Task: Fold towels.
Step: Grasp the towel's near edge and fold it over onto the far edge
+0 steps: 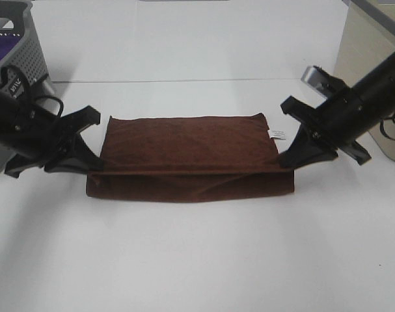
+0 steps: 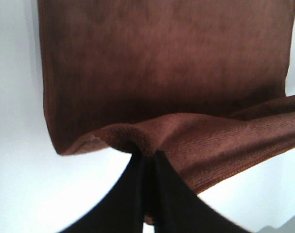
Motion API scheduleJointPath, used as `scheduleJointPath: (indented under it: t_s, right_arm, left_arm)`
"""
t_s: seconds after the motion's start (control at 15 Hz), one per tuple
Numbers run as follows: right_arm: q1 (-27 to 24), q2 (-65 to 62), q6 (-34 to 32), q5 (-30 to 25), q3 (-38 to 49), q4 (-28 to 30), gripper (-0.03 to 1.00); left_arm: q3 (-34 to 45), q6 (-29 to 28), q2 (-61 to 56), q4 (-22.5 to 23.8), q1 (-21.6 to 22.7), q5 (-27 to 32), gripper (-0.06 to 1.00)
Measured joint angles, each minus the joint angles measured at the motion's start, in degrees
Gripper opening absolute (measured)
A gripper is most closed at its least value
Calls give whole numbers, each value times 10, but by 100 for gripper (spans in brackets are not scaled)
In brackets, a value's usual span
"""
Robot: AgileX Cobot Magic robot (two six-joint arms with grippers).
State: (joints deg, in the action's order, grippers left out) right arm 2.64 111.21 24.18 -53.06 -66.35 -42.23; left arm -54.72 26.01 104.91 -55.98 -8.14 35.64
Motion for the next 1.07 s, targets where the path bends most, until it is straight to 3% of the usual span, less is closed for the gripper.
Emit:
scheduleJointPath:
  t_s: [0.33,0.6,0.87,1.0,1.07]
  right_arm:
    - [-1,97,0,-23,-221,14,2]
    - [-1,180,-11,-23,-344,15,2]
    - [-1,238,-14,-6,-370,21,2]
    - [-1,252,-14,6,-371,23,6]
    - [-1,254,-14,10,-371,23,14]
  left_arm:
    - [-133,-2,90,10,0,-14,1]
    - [-231,-2,155,11,1,-54,1]
    - [-279,-2,212,11,0,-62,1]
    - [-281,-2,226,12,-3,-67,4]
    - [-281,-2,229,12,-6,-76,9]
